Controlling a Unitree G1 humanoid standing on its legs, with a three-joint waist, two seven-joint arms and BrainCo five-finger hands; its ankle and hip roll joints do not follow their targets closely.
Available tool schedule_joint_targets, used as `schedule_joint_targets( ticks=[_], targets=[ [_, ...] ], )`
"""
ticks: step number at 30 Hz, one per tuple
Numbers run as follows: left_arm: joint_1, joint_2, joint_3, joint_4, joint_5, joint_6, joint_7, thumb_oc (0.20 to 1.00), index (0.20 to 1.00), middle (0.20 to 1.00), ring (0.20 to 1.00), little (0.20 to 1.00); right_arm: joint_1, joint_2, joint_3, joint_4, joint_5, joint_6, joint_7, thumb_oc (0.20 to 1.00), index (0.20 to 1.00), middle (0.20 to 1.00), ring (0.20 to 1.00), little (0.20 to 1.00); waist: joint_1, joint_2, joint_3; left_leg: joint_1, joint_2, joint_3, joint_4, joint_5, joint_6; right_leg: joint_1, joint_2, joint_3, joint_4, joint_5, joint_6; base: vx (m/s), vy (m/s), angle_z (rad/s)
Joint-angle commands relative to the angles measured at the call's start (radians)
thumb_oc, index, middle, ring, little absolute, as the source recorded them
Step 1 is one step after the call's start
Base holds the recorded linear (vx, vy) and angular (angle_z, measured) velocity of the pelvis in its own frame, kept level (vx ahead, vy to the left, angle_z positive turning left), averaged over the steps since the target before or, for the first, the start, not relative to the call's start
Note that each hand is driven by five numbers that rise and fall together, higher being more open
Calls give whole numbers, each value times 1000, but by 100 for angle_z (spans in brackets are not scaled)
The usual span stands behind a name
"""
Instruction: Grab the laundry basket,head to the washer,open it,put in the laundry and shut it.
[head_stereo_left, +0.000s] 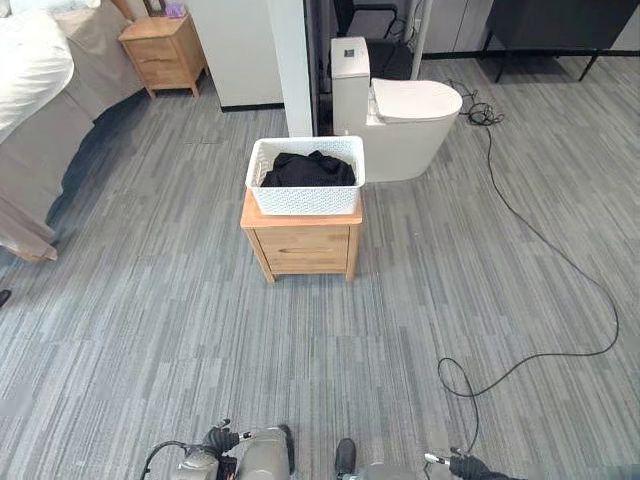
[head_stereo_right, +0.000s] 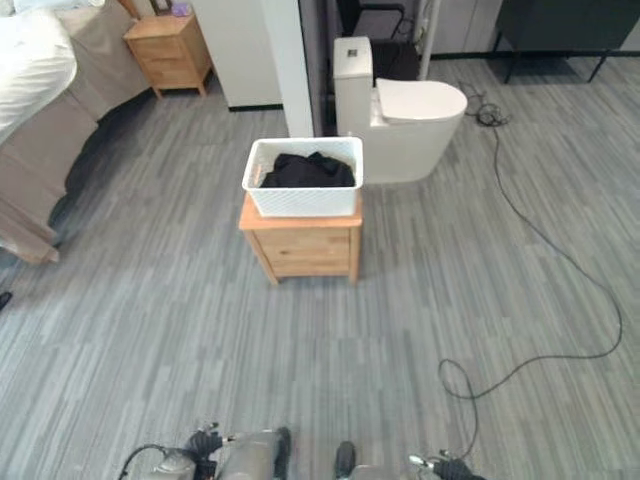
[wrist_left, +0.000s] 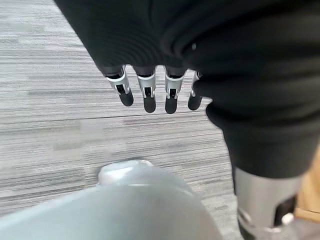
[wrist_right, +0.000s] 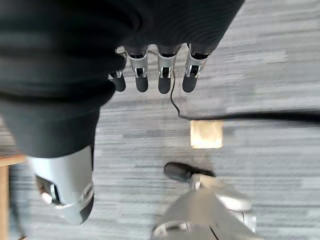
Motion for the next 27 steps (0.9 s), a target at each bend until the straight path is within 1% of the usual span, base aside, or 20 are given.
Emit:
schedule_joint_targets(
  ticks=[1,2,3,4,5,6,7,8,9,12,14,17,18,19,20,21,22,24,26,27],
  targets=[
    [5,-13,-28,-4,10,-20,17,1000,1000,1000,1000,1000,25,-40,23,-31,-45,-13,2,1000,1000,1000,1000,1000,27,12,-22,-27,53,41,-16,116,35,69,-44,-30,72,-111,158,456,113,-15],
    [9,-7,-24,-5,23,-20,19,1000,1000,1000,1000,1000,25,-39,34,-21,-64,-13,3,1000,1000,1000,1000,1000,37,14,-29,-32,80,67,-91,150,25,90,-32,-21,80,-134,159,289,73,-23],
    [9,-7,-24,-5,23,-20,19,1000,1000,1000,1000,1000,25,-39,34,-21,-64,-14,3,1000,1000,1000,1000,1000,37,13,-29,-30,79,68,-92,150,25,91,-32,-21,80,-134,159,513,198,-16],
    [21,5,-13,-8,35,-17,17,1000,1000,1000,1000,1000,19,-37,40,-11,-86,-6,7,1000,1000,1000,1000,1000,52,11,-52,-9,93,115,-129,155,37,124,-25,-2,88,-158,169,312,145,-11],
    [21,5,-13,-9,35,-17,17,1000,1000,1000,1000,1000,20,-37,40,-11,-86,-6,7,1000,1000,1000,1000,1000,54,10,-52,-6,93,117,-131,155,37,125,-26,-1,88,-158,169,513,253,-6],
    [22,18,-6,9,45,-14,18,1000,1000,1000,1000,1000,7,-24,48,-4,-91,-7,6,1000,1000,1000,1000,1000,76,-3,-72,-14,77,78,-87,144,45,136,-36,16,110,-176,173,313,185,-39],
    [23,25,-3,15,45,-14,16,1000,1000,1000,1000,1000,7,-21,46,-5,-88,-8,8,1000,1000,1000,1000,1000,79,-13,-76,-15,68,77,-69,131,53,139,-47,21,125,-177,180,498,329,-73],
    [26,38,0,13,48,-15,15,1000,1000,1000,1000,1000,2,-11,38,-10,-82,-6,12,1000,1000,1000,1000,1000,83,-30,-85,-27,44,93,-13,90,76,133,-76,26,163,-165,203,299,222,-100],
    [26,38,0,13,48,-15,15,1000,1000,1000,1000,1000,2,-11,37,-11,-82,-6,12,1000,1000,1000,1000,1000,83,-31,-85,-28,43,94,-10,87,76,132,-77,27,164,-166,204,271,229,-76],
    [20,53,-4,-13,50,-21,18,1000,1000,1000,1000,1000,-11,4,53,-24,-97,-4,18,1000,1000,1000,1000,1000,94,-48,-107,-20,2,117,11,37,112,97,-121,36,227,-94,247,213,247,-12],
    [6,63,-24,-78,56,-24,22,1000,1000,1000,1000,1000,-27,9,76,-50,-118,-1,16,1000,1000,1000,1000,1000,102,-51,-112,4,-42,129,2,-2,145,50,-157,33,323,-2,291,213,325,-9],
    [1,65,-34,-93,63,-24,25,1000,1000,1000,1000,1000,-36,12,84,-60,-126,0,16,1000,1000,1000,1000,1000,104,-44,-115,12,-54,129,-5,-13,155,33,-163,32,363,30,301,130,227,8],
    [-10,72,-52,-121,80,-22,29,1000,1000,1000,1000,1000,-51,9,97,-101,-145,-1,13,1000,1000,1000,1000,1000,98,-35,-109,38,-72,125,-16,-30,171,-2,-173,28,440,87,320,144,267,11],
    [-14,74,-58,-130,90,-20,29,1000,1000,1000,1000,1000,-61,7,104,-128,-159,-2,10,1000,1000,1000,1000,1000,95,-30,-104,55,-81,127,-19,-44,181,-13,-181,21,471,115,327,190,348,11],
    [-13,77,-60,-134,101,-16,34,1000,1000,1000,1000,1000,-63,3,104,-147,-171,-3,2,1000,1000,1000,1000,1000,92,-25,-102,72,-88,128,-22,-57,189,-19,-190,11,498,140,333,95,172,13],
    [-13,77,-60,-134,101,-16,34,1000,1000,1000,1000,1000,-63,3,104,-148,-171,-3,2,1000,1000,1000,1000,1000,92,-26,-101,74,-89,129,-22,-58,189,-18,-191,11,499,139,334,134,253,8],
    [-1,76,-56,-143,108,-17,36,1000,1000,1000,1000,1000,-61,-12,104,-246,-214,-14,-22,1000,1000,1000,1000,1000,81,-12,-94,113,-99,137,-27,-80,204,-39,-205,5,567,187,342,133,248,7],
    [14,70,-46,-143,101,-15,38,1000,1000,1000,1000,1000,-53,-27,86,-304,-230,-22,-33,1000,1000,1000,1000,1000,67,9,-81,159,-105,143,-38,-99,221,-73,-223,-10,645,229,346,149,286,-4],
    [22,57,-48,-129,102,-13,32,1000,1000,1000,1000,1000,-46,-36,76,-314,-246,-21,-40,1000,1000,1000,1000,1000,54,27,-72,192,-111,139,-43,-114,231,-95,-228,-13,694,242,345,124,179,-26],
    [21,52,-51,-124,107,-14,33,1000,1000,1000,1000,1000,-43,-42,80,-340,-253,-26,-38,1000,1000,1000,1000,1000,47,33,-65,197,-113,127,-48,-111,232,-122,-200,1,690,208,326,91,86,-12]
  ],
)
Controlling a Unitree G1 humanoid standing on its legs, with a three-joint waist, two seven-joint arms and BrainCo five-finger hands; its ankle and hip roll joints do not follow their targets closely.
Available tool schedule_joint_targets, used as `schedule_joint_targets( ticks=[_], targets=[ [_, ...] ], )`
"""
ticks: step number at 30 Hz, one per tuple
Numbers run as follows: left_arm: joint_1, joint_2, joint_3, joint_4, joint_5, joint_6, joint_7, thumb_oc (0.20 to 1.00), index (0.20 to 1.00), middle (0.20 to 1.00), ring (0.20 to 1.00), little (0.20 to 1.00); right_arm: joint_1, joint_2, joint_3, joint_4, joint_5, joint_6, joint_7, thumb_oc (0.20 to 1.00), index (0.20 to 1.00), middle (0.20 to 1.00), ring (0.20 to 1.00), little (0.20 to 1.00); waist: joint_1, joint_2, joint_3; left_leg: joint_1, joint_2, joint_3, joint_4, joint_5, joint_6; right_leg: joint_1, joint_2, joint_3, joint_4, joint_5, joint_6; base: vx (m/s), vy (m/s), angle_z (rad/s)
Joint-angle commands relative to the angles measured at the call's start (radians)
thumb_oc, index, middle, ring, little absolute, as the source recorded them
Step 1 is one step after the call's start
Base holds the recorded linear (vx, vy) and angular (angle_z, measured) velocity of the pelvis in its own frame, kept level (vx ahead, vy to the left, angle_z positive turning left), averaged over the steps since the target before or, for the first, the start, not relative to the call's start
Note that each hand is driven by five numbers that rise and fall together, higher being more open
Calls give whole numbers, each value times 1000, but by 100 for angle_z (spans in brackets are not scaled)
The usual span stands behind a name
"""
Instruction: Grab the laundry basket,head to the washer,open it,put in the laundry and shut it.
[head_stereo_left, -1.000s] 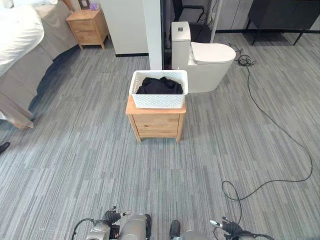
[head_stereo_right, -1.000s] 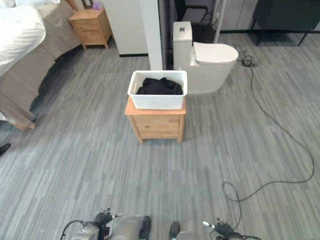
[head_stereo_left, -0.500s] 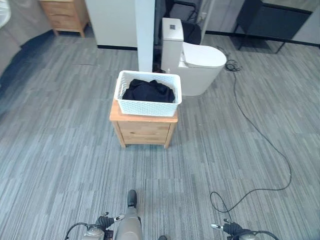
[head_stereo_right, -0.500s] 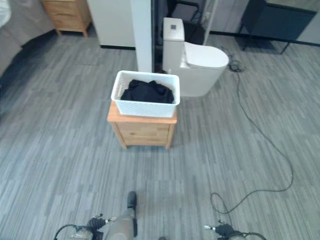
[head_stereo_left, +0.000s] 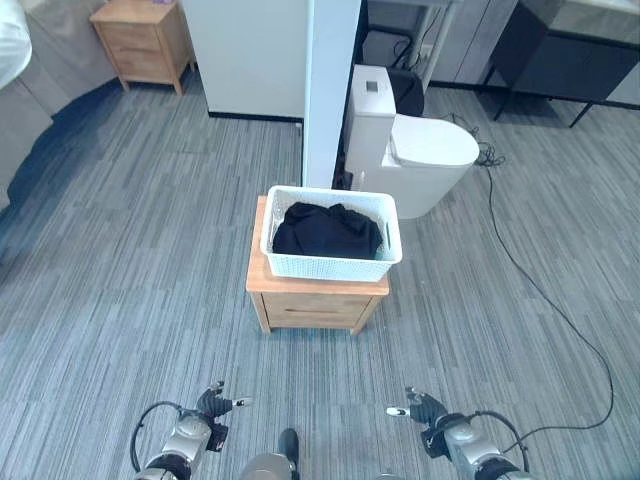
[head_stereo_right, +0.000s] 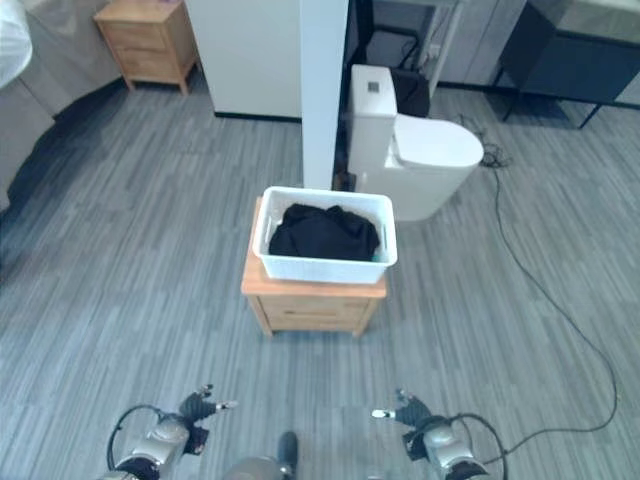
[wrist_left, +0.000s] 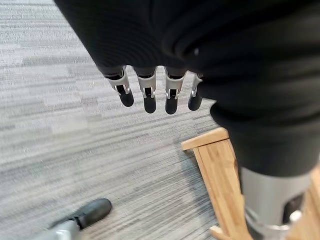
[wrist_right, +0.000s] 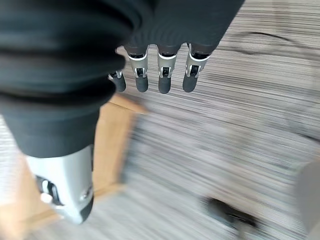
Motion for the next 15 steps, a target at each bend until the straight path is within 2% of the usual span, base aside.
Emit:
schedule_joint_targets(
  ticks=[1,2,3,4,5,6,7,8,10,12,13,15],
  targets=[
    [-13,-18,36,1,21,-16,10,1000,1000,1000,1000,1000,16,-65,-23,-38,-37,-17,-29,1000,1000,1000,1000,1000,-18,8,21,-76,5,-39,42,5,-53,-15,32,-10,-140,78,-22,116,139,-2],
    [-9,-28,33,15,26,-14,13,1000,1000,1000,1000,1000,20,-61,-22,-54,-52,-19,-38,1000,1000,1000,1000,1000,-24,15,18,-52,-5,-23,31,-6,-50,-45,9,-67,-139,95,-12,123,133,5],
    [-7,-35,36,27,25,-13,15,1000,1000,1000,1000,1000,24,-63,-21,-73,-52,-25,-39,1000,1000,1000,1000,1000,-34,19,20,-38,-6,-24,20,-6,-53,-71,18,-74,-157,66,-20,125,133,-11],
    [-7,-36,36,27,25,-13,15,1000,1000,1000,1000,1000,25,-63,-21,-73,-52,-25,-39,1000,1000,1000,1000,1000,-35,18,21,-36,-8,-25,19,-6,-53,-70,16,-75,-155,63,-19,103,68,-20],
    [-5,-36,37,36,21,-15,15,1000,1000,1000,1000,1000,24,-66,-20,-80,-57,-28,-40,1000,1000,1000,1000,1000,-35,26,26,-22,-1,-13,13,-12,-58,-121,-11,-135,-150,39,-23,151,18,-8],
    [-1,-41,37,52,32,-12,17,1000,1000,1000,1000,1000,24,-69,-20,-82,-67,-32,-51,1000,1000,1000,1000,1000,-39,22,29,-10,1,-15,16,-20,-67,-108,-38,-164,-233,13,-29,151,17,2],
    [-1,-42,37,53,32,-12,17,1000,1000,1000,1000,1000,24,-69,-20,-82,-67,-32,-51,1000,1000,1000,1000,1000,-41,23,32,-6,2,-17,16,-21,-68,-102,-38,-167,-235,13,-30,152,-50,4],
    [-4,-44,36,68,34,-13,16,1000,1000,1000,1000,1000,22,-72,-18,-84,-69,-36,-51,1000,1000,1000,1000,1000,-46,22,32,-2,4,-28,17,-24,-73,-129,-24,-153,-266,-22,-41,175,-67,-6],
    [-3,-46,42,78,43,-16,20,1000,1000,1000,1000,1000,28,-72,-18,-103,-64,-40,-58,1000,1000,1000,1000,1000,-70,15,33,23,3,-44,9,-33,-88,-174,-14,-90,-412,-34,-54,242,-106,12],
    [-5,-46,51,97,49,-20,27,1000,1000,1000,1000,1000,35,-73,-14,-124,-55,-45,-60,1000,1000,1000,1000,1000,-83,6,34,48,6,-57,-1,-43,-105,-178,-19,-45,-538,-9,-53,222,-129,21],
    [-5,-45,52,89,47,-21,30,1000,1000,1000,1000,1000,38,-75,-15,-123,-54,-46,-63,1000,1000,1000,1000,1000,-88,4,37,54,8,-66,-4,-46,-112,-195,-37,-22,-585,25,-46,241,-157,15],
    [-12,-40,52,89,62,-24,31,1000,1000,1000,1000,1000,42,-82,-9,-136,-65,-42,-56,1000,1000,1000,1000,1000,-101,-3,37,78,16,-91,-1,-64,-127,-211,-52,29,-630,71,-29,226,-144,11]
  ],
)
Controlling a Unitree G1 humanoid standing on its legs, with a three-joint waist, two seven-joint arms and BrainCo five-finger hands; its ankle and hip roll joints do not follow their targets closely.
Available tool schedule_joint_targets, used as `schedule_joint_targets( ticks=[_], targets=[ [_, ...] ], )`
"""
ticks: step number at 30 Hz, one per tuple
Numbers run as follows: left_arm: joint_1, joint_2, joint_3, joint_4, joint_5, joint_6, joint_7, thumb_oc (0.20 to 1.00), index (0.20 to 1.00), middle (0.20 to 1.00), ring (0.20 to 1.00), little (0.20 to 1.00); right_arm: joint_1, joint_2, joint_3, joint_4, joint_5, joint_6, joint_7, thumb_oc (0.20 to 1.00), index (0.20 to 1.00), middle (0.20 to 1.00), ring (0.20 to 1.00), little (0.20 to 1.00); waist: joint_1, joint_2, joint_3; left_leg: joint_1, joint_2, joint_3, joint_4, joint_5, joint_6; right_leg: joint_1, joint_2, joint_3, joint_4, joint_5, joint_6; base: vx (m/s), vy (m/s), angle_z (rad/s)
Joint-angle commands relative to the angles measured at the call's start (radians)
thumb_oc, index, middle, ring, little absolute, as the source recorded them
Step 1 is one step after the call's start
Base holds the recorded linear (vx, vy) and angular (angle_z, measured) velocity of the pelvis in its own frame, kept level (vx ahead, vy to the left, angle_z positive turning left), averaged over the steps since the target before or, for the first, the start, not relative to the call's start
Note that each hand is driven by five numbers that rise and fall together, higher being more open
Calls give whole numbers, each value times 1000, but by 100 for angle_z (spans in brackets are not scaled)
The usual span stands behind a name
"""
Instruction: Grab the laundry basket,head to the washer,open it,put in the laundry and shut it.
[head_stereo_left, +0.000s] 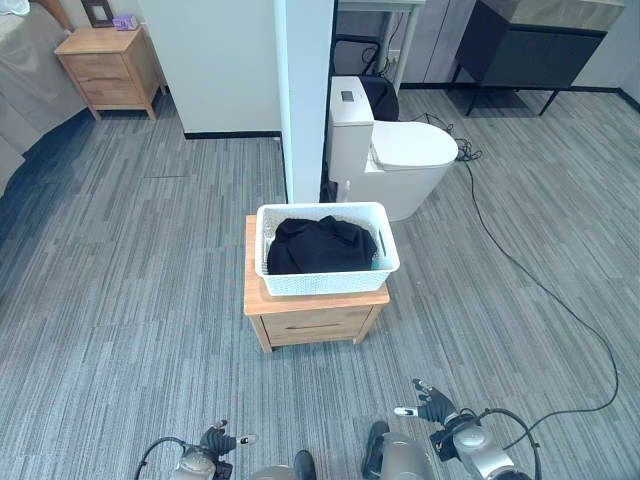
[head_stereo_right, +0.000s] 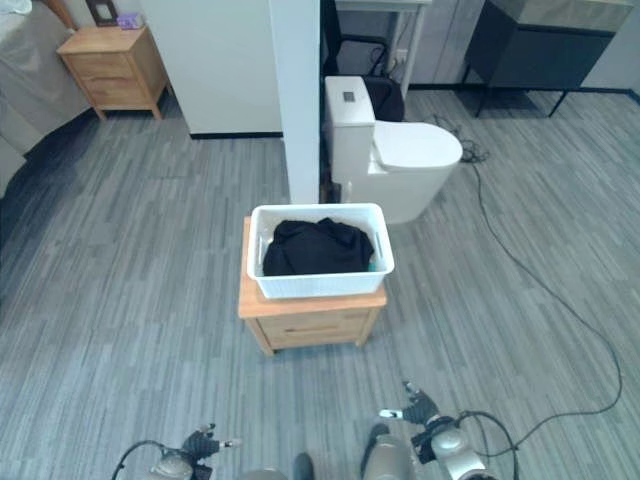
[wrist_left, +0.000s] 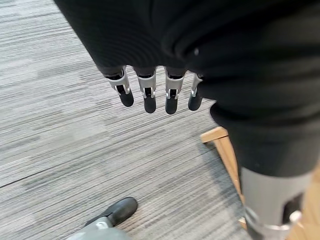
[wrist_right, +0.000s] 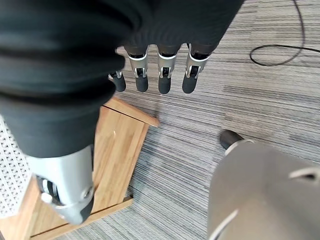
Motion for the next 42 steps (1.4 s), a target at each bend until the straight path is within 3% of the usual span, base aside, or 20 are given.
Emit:
schedule_joint_targets(
  ticks=[1,2,4,12,13,26,29,33,34,35,36,37,38,39,41,42],
  targets=[
    [-38,11,8,-15,52,-26,22,1000,1000,1000,1000,1000,-30,-47,-13,-35,-11,-41,-17,1000,1000,1000,1000,1000,-22,-5,33,11,64,-61,21,2,-85,33,-16,62,-2,146,17,303,-151,49],
    [-40,27,-28,-51,108,-34,9,1000,1000,1000,1000,1000,-15,-62,-7,-46,-38,-38,-6,1000,1000,1000,1000,1000,-27,-18,20,31,61,-72,30,-25,-94,68,-2,55,-28,124,14,342,-199,59],
    [-19,64,-42,-124,150,-41,15,1000,1000,1000,1000,1000,16,-92,-21,-72,-50,-47,1,1000,1000,1000,1000,1000,-25,-17,-5,41,80,-95,42,-26,-116,128,31,6,-57,107,2,346,-252,62],
    [-33,63,-34,-72,132,-34,19,1000,1000,1000,1000,1000,-2,-126,-31,-31,-2,-43,12,1000,1000,1000,1000,1000,-30,-3,-13,5,133,-117,116,10,-169,158,87,-44,-72,43,-44,125,-151,21],
    [-36,50,-30,-80,112,-35,26,1000,1000,1000,1000,1000,5,-132,-29,-26,11,-42,16,1000,1000,1000,1000,1000,-29,-1,-11,-9,147,-121,153,36,-189,172,106,-48,-75,22,-62,110,-111,13],
    [-65,63,-47,-93,100,-30,27,1000,1000,1000,1000,1000,17,-128,-5,106,18,-27,41,1000,1000,1000,1000,1000,-18,-14,11,-75,159,-155,337,133,-232,232,163,-53,-83,-41,-127,84,-89,2],
    [-84,91,-61,-106,127,-28,14,1000,1000,1000,1000,1000,23,-141,-1,180,-5,-24,51,1000,1000,1000,1000,1000,-11,-21,30,-130,147,-180,460,198,-253,267,174,-51,-113,-50,-146,47,-67,8],
    [-97,114,-52,-133,127,-28,17,1000,1000,1000,1000,1000,39,-161,-33,239,5,-22,54,1000,1000,1000,1000,1000,-4,-26,52,-181,136,-190,545,218,-255,289,173,-52,-114,-62,-156,33,-25,4],
    [-101,116,-53,-146,122,-27,15,1000,1000,1000,1000,1000,39,-167,-46,254,10,-19,51,1000,1000,1000,1000,1000,-3,-25,56,-204,149,-177,522,219,-248,293,171,-58,-116,-66,-154,61,51,-4],
    [-114,116,-54,-154,121,-27,19,1000,1000,1000,1000,1000,44,-172,-86,275,37,-18,35,1000,1000,1000,1000,1000,-6,-23,60,-245,200,-123,408,188,-228,299,157,-79,-120,-73,-139,137,205,43],
    [-127,118,-61,-151,129,-31,23,1000,1000,1000,1000,1000,48,-182,-132,281,80,-19,27,1000,1000,1000,1000,1000,-9,-23,57,-260,252,-86,206,152,-211,302,136,-82,-121,-78,-111,171,273,62],
    [-127,121,-62,-148,130,-30,23,1000,1000,1000,1000,1000,45,-185,-140,280,88,-21,23,1000,1000,1000,1000,1000,-9,-17,55,-254,268,-88,138,167,-214,304,134,-78,-120,-85,-103,208,318,67],
    [-126,124,-63,-144,131,-32,26,1000,1000,1000,1000,1000,40,-191,-147,278,98,-23,20,1000,1000,1000,1000,1000,-7,-7,51,-273,300,-95,80,228,-230,314,134,-76,-120,-96,-95,182,256,19],
    [-126,124,-66,-146,132,-31,24,1000,1000,1000,1000,1000,40,-196,-150,273,98,-22,20,1000,1000,1000,1000,1000,-8,-2,46,-279,318,-87,57,251,-239,323,127,-77,-119,-100,-88,138,185,4],
    [-111,128,-62,-146,130,-27,15,1000,1000,1000,1000,1000,24,-203,-140,272,87,-15,25,1000,1000,1000,1000,1000,3,-1,40,-256,306,-118,82,222,-233,330,114,-54,-98,-108,-79,179,255,-30],
    [-109,129,-65,-142,137,-26,10,1000,1000,1000,1000,1000,19,-201,-132,270,64,-14,25,1000,1000,1000,1000,1000,-1,-1,32,-243,295,-102,80,206,-231,331,96,-48,-82,-107,-66,233,343,-58]
  ],
)
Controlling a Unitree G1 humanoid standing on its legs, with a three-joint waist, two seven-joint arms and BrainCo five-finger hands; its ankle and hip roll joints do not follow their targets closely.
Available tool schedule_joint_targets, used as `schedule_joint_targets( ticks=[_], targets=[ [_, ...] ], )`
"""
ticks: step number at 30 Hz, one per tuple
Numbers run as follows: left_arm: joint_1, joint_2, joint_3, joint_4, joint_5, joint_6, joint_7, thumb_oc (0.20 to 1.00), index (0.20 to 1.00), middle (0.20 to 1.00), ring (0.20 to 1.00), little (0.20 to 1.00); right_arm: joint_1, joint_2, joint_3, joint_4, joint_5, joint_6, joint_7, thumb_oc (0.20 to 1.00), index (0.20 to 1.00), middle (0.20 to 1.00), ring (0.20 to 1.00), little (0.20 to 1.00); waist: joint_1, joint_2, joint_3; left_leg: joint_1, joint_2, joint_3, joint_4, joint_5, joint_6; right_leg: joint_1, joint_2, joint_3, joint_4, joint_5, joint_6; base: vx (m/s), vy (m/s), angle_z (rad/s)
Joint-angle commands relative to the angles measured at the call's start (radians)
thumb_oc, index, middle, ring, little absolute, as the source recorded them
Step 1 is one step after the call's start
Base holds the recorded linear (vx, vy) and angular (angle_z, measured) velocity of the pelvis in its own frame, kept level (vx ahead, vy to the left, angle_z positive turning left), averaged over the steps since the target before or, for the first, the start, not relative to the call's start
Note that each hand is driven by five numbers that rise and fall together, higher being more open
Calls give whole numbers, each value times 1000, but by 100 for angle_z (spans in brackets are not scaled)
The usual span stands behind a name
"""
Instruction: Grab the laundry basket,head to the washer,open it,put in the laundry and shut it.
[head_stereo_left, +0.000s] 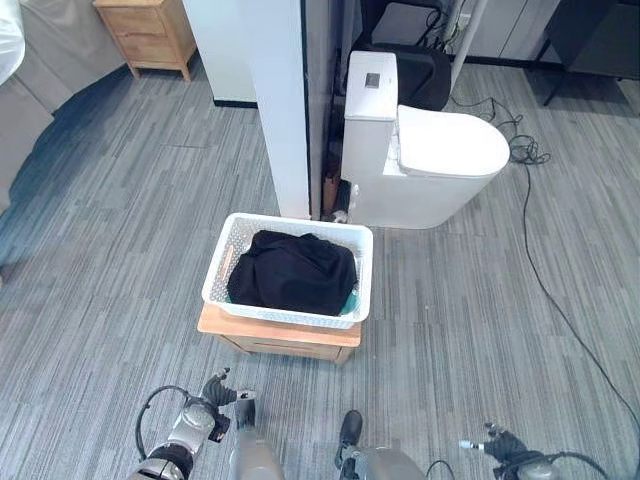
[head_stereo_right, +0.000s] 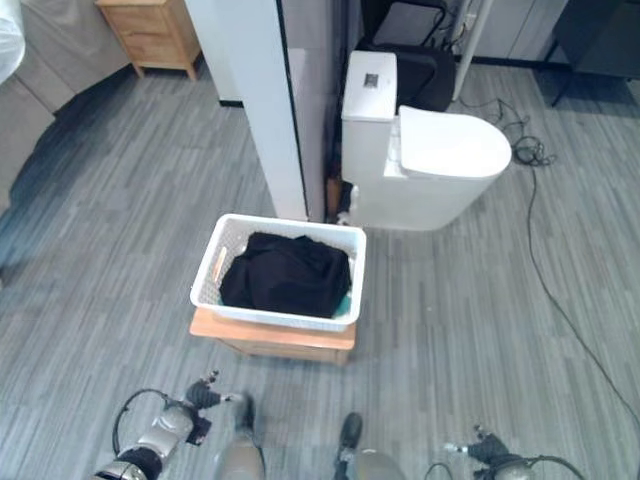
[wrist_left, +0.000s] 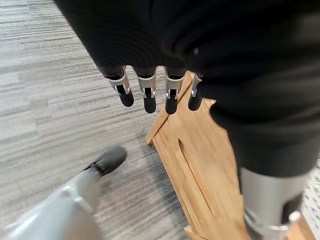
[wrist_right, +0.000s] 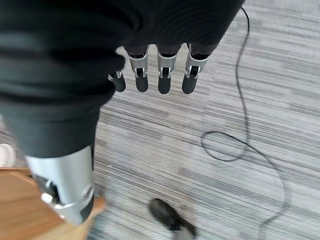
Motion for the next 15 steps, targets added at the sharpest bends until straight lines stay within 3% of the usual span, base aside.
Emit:
schedule_joint_targets(
  ticks=[1,8,11,15],
  targets=[
    [14,59,-10,-16,32,-2,7,1000,1000,1000,1000,1000,10,-40,35,-18,-34,5,-9,1000,1000,1000,1000,1000,19,-30,-61,20,-98,-14,129,-26,65,16,-141,80,139,-80,170,167,263,-51],
    [-4,81,-5,-9,35,-7,5,1000,1000,1000,1000,1000,-60,3,146,-63,-162,14,7,1000,1000,1000,1000,1000,62,-58,-72,70,-177,49,114,-99,135,-32,-229,100,210,-17,227,90,256,-18],
    [-2,89,2,-11,34,-7,5,1000,1000,1000,1000,1000,-55,7,146,-92,-167,17,11,1000,1000,1000,1000,1000,59,-67,-71,83,-188,60,105,-106,147,-43,-235,108,233,1,239,23,117,-27],
    [37,99,23,-102,25,-10,12,1000,1000,1000,1000,1000,-17,2,81,-146,-133,19,0,1000,1000,1000,1000,1000,45,-66,-65,104,-219,57,106,-136,185,-92,-256,138,360,54,260,37,162,-13]
  ],
)
